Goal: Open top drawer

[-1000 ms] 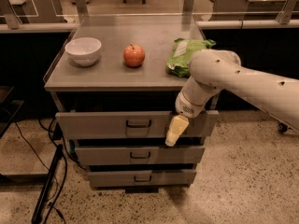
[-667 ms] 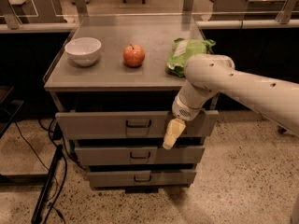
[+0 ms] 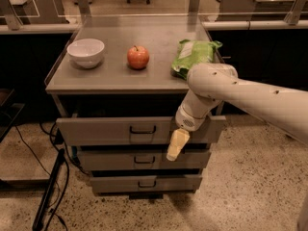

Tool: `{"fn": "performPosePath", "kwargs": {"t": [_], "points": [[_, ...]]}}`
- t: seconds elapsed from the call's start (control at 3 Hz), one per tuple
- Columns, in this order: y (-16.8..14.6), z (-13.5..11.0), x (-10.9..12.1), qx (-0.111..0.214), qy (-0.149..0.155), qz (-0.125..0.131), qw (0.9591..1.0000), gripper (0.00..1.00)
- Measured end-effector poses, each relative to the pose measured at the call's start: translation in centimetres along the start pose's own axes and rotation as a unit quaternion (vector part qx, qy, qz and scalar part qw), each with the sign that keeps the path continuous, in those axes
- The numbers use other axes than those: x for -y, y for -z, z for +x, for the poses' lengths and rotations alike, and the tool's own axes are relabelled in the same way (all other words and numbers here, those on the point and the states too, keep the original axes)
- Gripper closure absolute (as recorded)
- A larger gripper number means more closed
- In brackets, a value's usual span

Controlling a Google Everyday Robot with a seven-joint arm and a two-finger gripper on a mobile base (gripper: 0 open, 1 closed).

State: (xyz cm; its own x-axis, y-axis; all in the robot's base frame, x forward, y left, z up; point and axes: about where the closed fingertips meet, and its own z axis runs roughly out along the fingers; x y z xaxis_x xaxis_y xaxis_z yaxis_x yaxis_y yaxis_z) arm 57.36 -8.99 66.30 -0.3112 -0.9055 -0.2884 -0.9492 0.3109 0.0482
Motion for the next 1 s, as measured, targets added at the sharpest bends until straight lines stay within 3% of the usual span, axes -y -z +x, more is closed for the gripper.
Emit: {"fn": "performPosePath", "kwargs": {"t": [0.33,0.67,1.0], "points": [[-0.1,0.3,-1.0,0.0,0.0,-0.008,1.0,0.0],[1.2,0.6,-4.1,0.017,-0.002,-0.021,0.9996,0.0],[1.2,0.6,-4.1,0.017,-0.002,-0.021,0.9996,0.0]]}}
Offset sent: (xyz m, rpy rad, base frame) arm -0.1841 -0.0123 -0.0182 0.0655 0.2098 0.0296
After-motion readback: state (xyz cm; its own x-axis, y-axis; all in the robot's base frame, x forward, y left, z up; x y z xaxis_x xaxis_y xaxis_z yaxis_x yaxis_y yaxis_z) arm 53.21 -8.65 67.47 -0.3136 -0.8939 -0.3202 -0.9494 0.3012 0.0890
